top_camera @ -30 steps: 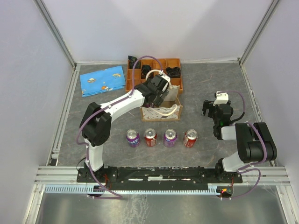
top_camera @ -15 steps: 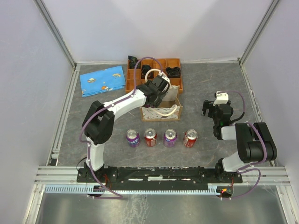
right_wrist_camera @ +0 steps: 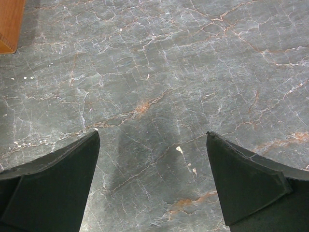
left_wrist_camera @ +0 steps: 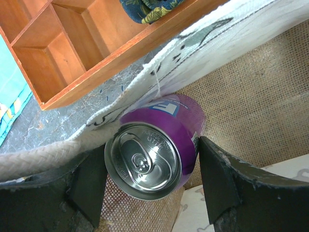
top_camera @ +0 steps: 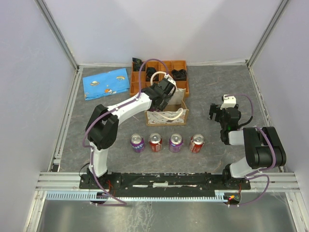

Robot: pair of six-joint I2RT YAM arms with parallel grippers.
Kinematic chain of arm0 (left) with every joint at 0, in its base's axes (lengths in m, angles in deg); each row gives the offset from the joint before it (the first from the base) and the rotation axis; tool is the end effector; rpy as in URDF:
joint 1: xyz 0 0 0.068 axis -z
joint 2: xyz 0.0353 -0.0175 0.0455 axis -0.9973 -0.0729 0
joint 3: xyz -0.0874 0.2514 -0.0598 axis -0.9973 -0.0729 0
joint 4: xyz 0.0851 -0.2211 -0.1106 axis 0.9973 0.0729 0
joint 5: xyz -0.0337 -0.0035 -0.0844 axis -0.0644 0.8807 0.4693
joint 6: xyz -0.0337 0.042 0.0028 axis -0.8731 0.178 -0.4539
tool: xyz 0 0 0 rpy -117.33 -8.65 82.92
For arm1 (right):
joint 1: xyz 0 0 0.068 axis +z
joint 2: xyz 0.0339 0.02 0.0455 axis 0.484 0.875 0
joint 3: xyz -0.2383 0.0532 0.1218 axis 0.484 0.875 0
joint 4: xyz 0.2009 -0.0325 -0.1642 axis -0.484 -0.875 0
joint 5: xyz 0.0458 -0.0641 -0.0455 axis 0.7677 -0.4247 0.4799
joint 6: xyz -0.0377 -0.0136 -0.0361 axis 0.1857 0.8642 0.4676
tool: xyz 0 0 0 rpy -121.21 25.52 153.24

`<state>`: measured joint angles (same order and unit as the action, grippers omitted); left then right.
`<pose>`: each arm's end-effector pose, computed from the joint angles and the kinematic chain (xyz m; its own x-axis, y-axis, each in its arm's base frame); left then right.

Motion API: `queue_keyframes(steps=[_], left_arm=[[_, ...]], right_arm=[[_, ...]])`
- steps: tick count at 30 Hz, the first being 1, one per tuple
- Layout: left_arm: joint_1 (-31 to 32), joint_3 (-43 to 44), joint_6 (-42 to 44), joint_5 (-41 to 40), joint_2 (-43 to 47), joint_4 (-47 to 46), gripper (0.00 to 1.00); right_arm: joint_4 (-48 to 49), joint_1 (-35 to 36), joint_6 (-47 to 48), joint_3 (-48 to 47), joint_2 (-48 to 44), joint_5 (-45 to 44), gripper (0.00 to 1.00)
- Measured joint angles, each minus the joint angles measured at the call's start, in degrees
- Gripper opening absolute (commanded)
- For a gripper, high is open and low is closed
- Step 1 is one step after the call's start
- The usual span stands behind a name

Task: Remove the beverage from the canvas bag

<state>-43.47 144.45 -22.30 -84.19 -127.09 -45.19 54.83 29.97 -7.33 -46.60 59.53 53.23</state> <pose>0.3332 -0.2833 0.2292 -0.6104 0.5513 -0.5687 0.4294 0.8337 0.3472 0.2595 0.0018 0.1379 -0.3282 0.0571 -0.9429 0.0781 0.9964 0.0332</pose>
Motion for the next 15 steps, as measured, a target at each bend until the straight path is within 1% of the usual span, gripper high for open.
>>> queue_keyframes(steps=[5, 10, 15], left_arm=[[-0.07, 0.31, 0.07, 1.05, 0.04, 0.28, 0.03], [-0.48, 0.33, 0.07, 4.61, 1.11, 0.31, 0.03], [-0.15, 0.07, 0.11, 8.96, 5.46, 0.33, 0.03]], right_arm=[[0.02, 0.0, 0.0, 0.0, 0.0, 0.0, 0.99], [0.0, 0.0, 0.0, 0.0, 0.0, 0.0, 0.99], [0.0, 0.0, 0.0, 0.0, 0.0, 0.0, 0.99]])
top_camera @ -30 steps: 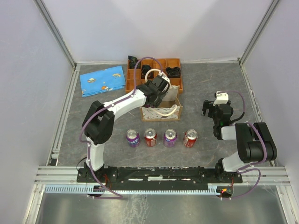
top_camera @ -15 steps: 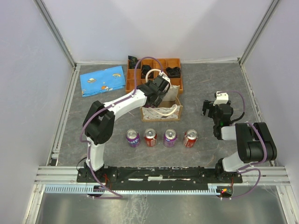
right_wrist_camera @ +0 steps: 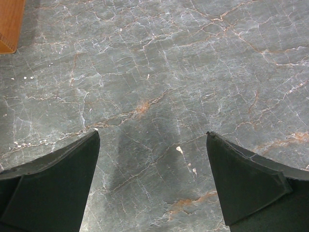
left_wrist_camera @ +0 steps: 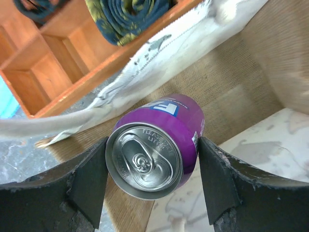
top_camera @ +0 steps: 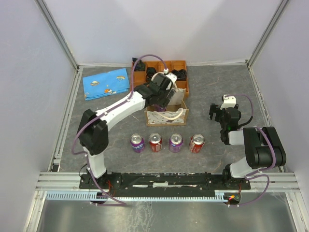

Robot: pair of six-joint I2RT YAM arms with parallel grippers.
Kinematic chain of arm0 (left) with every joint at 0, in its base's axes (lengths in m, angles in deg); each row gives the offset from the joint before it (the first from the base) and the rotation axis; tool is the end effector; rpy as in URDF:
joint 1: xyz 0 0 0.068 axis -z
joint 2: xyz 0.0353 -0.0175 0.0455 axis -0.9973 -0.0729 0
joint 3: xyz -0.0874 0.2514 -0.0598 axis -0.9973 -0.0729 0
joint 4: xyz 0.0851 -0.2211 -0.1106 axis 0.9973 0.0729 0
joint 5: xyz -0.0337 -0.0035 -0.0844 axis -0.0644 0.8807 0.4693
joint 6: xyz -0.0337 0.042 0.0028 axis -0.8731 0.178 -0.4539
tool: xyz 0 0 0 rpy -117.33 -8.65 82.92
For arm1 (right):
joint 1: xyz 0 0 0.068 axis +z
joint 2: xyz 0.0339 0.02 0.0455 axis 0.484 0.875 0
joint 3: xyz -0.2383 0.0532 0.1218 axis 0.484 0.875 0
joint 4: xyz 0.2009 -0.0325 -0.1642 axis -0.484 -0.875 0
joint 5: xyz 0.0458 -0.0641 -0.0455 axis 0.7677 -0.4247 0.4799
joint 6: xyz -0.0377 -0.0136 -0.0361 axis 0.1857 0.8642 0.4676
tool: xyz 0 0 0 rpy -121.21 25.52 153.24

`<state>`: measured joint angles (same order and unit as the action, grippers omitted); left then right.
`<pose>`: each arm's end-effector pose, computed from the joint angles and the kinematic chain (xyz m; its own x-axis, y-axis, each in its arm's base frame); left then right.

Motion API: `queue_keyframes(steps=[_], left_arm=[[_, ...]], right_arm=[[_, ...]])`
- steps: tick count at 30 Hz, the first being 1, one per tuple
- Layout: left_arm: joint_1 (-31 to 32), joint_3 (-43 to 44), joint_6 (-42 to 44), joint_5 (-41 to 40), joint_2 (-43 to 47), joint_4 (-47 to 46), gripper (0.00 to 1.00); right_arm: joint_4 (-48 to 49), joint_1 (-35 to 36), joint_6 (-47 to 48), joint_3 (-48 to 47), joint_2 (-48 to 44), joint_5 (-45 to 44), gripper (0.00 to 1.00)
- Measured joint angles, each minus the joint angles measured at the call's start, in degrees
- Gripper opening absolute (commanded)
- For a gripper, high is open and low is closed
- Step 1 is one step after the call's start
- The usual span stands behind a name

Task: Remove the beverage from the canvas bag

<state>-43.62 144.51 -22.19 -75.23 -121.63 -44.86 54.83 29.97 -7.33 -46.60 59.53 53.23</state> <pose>0.3216 -0.2782 0.2668 -0.5707 0.5146 -0.6399 0.5121 0.8322 0.2126 0.2595 0.0018 0.1379 -0.3282 0.0571 -0.9429 0.0781 0.9964 0.0332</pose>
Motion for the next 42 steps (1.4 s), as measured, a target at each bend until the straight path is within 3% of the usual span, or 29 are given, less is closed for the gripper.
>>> queue_keyframes(steps=[11, 19, 27, 33, 42], left_arm=[[0.15, 1.14, 0.79, 0.81, 13.9, 0.31, 0.03], [0.15, 1.16, 1.27, -4.66, 20.2, 4.37, 0.03], [0.2, -1.03, 1.25, -15.72, 33.03, 5.9, 0.03], [0.0, -11.52, -0.17, -22.4, 39.6, 7.37, 0.03], [-1.53, -29.03, -7.13, -22.36, 42.91, 11.72, 0.03]], right_arm=[[0.02, 0.0, 0.0, 0.0, 0.0, 0.0, 0.99], [0.0, 0.0, 0.0, 0.0, 0.0, 0.0, 0.99], [0.0, 0.0, 0.0, 0.0, 0.0, 0.0, 0.99], [0.02, 0.0, 0.02, 0.0, 0.0, 0.0, 0.99], [0.0, 0.0, 0.0, 0.0, 0.0, 0.0, 0.99]])
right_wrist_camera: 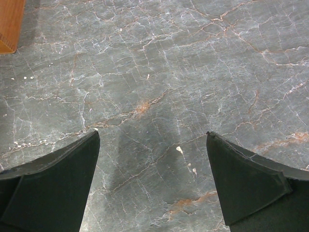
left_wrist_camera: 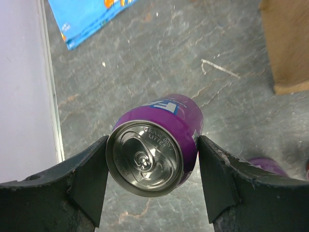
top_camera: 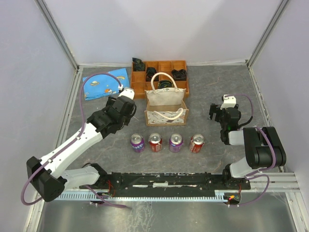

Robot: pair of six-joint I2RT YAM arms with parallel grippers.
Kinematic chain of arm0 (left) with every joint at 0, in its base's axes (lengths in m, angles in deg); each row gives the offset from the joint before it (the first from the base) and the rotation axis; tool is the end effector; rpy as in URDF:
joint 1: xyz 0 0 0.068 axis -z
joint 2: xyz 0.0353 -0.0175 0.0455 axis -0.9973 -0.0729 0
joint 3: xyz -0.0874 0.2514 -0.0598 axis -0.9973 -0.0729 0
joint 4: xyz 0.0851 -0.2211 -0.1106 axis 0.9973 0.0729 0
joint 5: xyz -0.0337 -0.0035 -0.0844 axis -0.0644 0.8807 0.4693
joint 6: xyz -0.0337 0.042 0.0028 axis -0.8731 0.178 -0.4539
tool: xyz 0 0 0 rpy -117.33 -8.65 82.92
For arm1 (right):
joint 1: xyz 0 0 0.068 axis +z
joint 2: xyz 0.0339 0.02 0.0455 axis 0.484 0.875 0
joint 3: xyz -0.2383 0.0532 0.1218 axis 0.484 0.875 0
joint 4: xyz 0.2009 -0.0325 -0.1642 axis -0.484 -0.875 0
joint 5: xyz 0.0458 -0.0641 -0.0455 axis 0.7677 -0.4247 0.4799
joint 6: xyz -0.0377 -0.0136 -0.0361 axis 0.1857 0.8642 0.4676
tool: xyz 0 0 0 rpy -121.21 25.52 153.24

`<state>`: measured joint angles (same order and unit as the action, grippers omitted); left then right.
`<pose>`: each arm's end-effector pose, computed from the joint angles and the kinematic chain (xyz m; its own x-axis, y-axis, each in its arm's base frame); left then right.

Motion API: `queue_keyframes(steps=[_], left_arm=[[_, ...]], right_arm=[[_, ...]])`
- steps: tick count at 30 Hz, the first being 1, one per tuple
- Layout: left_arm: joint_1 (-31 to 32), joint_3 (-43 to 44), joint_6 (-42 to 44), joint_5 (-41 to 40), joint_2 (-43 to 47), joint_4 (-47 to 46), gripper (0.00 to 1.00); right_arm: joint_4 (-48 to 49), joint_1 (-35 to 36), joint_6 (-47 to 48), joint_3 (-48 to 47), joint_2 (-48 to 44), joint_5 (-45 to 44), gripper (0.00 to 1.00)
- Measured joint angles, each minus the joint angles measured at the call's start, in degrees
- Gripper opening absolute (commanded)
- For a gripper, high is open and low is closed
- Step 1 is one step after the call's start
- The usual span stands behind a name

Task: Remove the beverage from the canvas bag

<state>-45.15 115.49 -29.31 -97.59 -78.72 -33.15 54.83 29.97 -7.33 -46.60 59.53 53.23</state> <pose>0.1867 -0.1311 0.3253 -0.5843 0.3719 -0.7213 0.1215 0.9189 0.3753 0.2595 0.0018 0.1379 -0.3282 0.0571 -0.9429 0.0781 0.9964 0.0332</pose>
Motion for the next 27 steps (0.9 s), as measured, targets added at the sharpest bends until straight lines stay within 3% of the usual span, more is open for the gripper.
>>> queue_keyframes(steps=[8, 27], left_arm=[[-2.73, -7.06, -2.16, 4.7, 0.72, -4.37, 0.03], [-2.73, -7.43, -2.16, 13.51, -13.44, -12.46, 0.04]], right_arm=[[0.02, 0.0, 0.0, 0.0, 0.0, 0.0, 0.99], [0.0, 0.0, 0.0, 0.0, 0.0, 0.0, 0.99]])
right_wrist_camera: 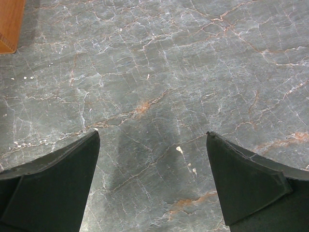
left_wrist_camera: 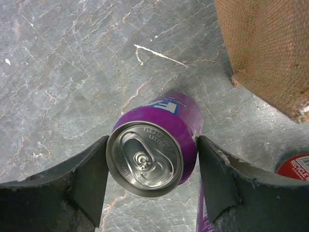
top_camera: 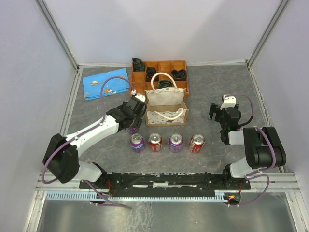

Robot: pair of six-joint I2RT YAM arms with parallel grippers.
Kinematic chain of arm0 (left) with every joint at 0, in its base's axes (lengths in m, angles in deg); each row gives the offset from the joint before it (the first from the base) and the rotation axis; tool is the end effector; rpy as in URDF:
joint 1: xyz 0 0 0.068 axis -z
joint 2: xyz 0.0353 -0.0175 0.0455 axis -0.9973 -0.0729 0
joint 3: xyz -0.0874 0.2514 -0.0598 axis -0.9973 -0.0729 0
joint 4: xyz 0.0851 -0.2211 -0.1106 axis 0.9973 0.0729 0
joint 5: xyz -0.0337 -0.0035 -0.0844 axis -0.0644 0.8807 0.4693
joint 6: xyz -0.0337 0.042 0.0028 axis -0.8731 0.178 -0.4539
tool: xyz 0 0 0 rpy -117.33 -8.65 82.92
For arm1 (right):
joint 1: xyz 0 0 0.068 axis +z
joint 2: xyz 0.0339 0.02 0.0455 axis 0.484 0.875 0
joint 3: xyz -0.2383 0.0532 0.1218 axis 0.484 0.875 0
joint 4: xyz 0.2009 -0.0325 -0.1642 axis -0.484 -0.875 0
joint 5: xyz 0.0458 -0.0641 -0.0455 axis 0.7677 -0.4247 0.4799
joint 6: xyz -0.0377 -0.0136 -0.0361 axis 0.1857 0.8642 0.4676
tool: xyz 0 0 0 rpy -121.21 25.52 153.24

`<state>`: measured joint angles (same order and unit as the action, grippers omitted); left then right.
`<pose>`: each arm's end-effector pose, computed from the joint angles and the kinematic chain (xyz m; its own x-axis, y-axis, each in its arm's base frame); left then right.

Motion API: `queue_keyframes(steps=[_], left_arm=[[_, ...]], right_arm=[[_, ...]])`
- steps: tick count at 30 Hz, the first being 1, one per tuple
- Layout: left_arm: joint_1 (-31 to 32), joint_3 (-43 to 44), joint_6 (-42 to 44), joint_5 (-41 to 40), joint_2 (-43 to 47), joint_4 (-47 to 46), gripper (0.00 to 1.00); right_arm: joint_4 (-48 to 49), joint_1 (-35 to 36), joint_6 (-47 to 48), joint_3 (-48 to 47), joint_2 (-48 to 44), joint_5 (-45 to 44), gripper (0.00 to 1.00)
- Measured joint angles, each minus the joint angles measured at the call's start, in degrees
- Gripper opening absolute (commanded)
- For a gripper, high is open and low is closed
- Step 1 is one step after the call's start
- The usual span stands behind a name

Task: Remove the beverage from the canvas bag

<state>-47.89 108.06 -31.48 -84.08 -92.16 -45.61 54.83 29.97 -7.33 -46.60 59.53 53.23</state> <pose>0.2278 -0.1584 0.2398 -0.7097 0.3651 -0.6025 0.2603 0.9306 0.2573 0.2595 0.0018 0.1379 -0.3282 0.0571 -0.9429 0.0781 0.9964 0.0332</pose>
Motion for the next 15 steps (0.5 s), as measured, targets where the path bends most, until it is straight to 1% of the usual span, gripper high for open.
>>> queue_keyframes(steps=[5, 8, 9, 10, 15], left_arm=[[0.0, 0.0, 0.0, 0.81, -1.11, -0.2, 0.1], [0.0, 0.0, 0.0, 1.2, -1.14, -0.55, 0.18], [0.0, 0.0, 0.0, 1.29, -1.18, -0.72, 0.22], [0.02, 0.0, 0.0, 1.42, -1.22, -1.01, 0.29], [0.0, 0.02, 0.0, 1.6, -1.77, -2.16, 0.51]], right_arm=[[0.0, 0.0, 0.0, 0.0, 0.0, 0.0, 0.99], [0.0, 0.0, 0.0, 0.0, 0.0, 0.0, 0.99], [0.0, 0.0, 0.0, 0.0, 0.0, 0.0, 0.99], [0.0, 0.0, 0.0, 0.0, 0.0, 0.0, 0.99], [0.0, 0.0, 0.0, 0.0, 0.0, 0.0, 0.99]])
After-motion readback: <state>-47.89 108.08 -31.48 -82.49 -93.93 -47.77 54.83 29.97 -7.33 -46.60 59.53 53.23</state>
